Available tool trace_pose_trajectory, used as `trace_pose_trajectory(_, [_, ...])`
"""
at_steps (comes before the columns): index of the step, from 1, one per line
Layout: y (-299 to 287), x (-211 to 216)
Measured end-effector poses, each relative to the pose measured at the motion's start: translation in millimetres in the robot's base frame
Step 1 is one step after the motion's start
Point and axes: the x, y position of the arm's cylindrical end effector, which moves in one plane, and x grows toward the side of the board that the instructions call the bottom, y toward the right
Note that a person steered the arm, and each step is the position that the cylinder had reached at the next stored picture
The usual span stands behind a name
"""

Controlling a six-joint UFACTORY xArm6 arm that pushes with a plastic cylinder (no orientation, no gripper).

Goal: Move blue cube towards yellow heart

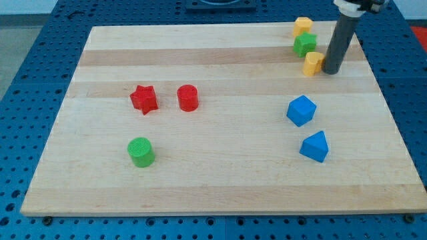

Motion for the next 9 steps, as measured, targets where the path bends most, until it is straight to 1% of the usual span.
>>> trace_pose_trajectory(1, [-5, 1])
trace_pose_trajectory(3, [19, 91])
trace_pose_trajectory(4, [15, 129])
trace_pose_trajectory(5, [1, 138])
trace_pose_trajectory(6, [-29, 142])
trace_pose_trajectory(7, [-75, 143])
trace_pose_trajectory(8, [-99, 143])
trace_pose_trajectory(9, [-94, 132])
